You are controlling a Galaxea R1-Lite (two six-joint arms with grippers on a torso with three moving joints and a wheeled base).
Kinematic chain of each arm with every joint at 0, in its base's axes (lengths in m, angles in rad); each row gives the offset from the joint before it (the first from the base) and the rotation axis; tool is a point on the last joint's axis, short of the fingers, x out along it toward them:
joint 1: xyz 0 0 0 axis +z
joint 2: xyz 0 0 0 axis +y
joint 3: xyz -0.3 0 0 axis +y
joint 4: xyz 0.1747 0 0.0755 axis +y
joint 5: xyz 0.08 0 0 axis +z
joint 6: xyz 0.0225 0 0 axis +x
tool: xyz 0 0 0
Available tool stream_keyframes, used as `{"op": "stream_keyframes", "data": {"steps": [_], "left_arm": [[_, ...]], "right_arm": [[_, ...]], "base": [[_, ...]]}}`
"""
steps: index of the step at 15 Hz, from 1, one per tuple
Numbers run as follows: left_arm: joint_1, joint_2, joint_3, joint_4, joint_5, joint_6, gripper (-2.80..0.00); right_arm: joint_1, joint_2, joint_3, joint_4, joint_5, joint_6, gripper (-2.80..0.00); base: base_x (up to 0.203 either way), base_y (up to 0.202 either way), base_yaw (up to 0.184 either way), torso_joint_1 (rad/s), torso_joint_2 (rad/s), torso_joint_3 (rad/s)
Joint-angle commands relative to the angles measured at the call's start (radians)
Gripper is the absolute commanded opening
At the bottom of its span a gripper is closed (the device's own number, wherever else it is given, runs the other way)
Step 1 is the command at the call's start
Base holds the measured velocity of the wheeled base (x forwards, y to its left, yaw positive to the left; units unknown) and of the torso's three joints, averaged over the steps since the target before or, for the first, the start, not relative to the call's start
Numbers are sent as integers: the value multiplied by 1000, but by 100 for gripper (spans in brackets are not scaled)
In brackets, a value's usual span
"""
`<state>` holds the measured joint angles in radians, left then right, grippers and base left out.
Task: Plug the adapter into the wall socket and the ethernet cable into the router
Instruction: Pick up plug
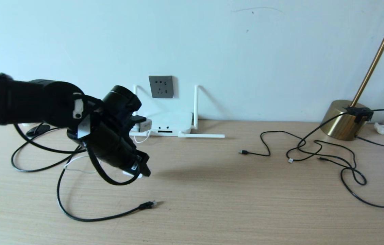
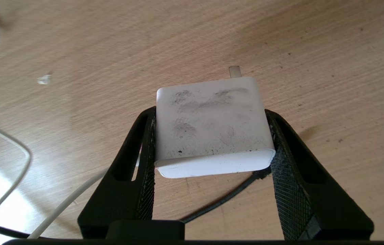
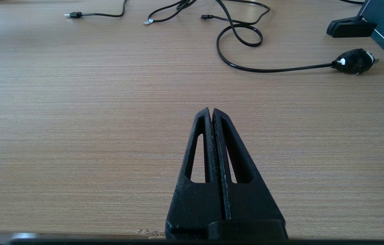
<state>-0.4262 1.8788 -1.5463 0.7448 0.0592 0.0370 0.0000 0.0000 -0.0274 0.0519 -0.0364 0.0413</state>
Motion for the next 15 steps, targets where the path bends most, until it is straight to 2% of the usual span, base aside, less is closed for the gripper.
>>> {"op": "stream_keyframes", "data": {"steps": [1, 3, 4, 5, 6, 15], "left_arm": [[13, 135, -166, 159, -49, -7, -280], [21, 216, -296, 268, -99, -67, -280], [30, 246, -357, 322, -148, -93, -280], [46, 274, -386, 368, -194, -107, -280], [53, 280, -390, 380, -206, -112, -280], [79, 292, -390, 373, -217, -111, -280]], "right_arm": [[0, 0, 0, 0, 0, 0, -280], [0, -1, 0, 0, 0, 1, -280], [0, -2, 0, 0, 0, 1, -280], [0, -2, 0, 0, 0, 0, -280], [0, 0, 0, 0, 0, 0, -280], [0, -2, 0, 0, 0, 0, -280]], "base": [[0, 0, 0, 0, 0, 0], [0, 0, 0, 0, 0, 0], [0, 0, 0, 0, 0, 0], [0, 0, 0, 0, 0, 0], [0, 0, 0, 0, 0, 0], [0, 0, 0, 0, 0, 0]]}}
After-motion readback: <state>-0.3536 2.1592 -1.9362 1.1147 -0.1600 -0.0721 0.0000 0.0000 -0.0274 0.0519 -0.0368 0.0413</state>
